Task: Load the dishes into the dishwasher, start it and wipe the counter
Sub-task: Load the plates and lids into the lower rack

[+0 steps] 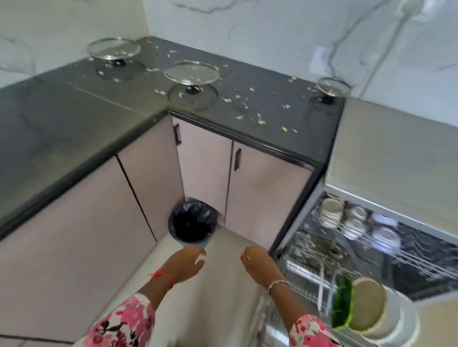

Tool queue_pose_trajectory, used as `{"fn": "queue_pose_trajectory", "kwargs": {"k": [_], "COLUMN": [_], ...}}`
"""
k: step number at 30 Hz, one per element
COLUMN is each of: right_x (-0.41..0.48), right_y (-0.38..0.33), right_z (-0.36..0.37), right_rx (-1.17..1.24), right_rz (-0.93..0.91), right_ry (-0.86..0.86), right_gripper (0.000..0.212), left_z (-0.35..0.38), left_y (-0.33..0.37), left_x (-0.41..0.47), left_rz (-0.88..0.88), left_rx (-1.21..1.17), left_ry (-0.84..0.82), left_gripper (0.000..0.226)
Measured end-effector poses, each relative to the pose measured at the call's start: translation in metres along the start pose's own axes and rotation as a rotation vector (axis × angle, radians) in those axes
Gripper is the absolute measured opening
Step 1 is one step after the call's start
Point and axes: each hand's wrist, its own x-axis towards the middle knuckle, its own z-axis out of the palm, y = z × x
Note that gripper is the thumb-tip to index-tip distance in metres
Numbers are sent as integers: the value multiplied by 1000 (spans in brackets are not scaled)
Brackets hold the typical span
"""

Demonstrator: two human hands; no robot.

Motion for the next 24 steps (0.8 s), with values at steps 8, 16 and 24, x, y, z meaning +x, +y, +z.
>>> {"fn": "queue_pose_trajectory", "kwargs": {"k": [8, 16, 24], "right_x": [114, 268, 430], "right_y": [-121, -189, -219], "right_z": [-52, -139, -221], "right_rx": [105, 302, 753], "right_rz": [-72, -132, 71], "right_ry": [166, 405, 421], "right_gripper": [33, 44, 30], "left_z": [-144, -263, -350], "left_y": [-89, -138, -180], "left_x": [53, 175, 312], "left_rz": [-60, -37, 18], "left_rx": [-160, -184, -169], "left_ry": [256, 439, 502], "left_gripper": [43, 28, 20]}}
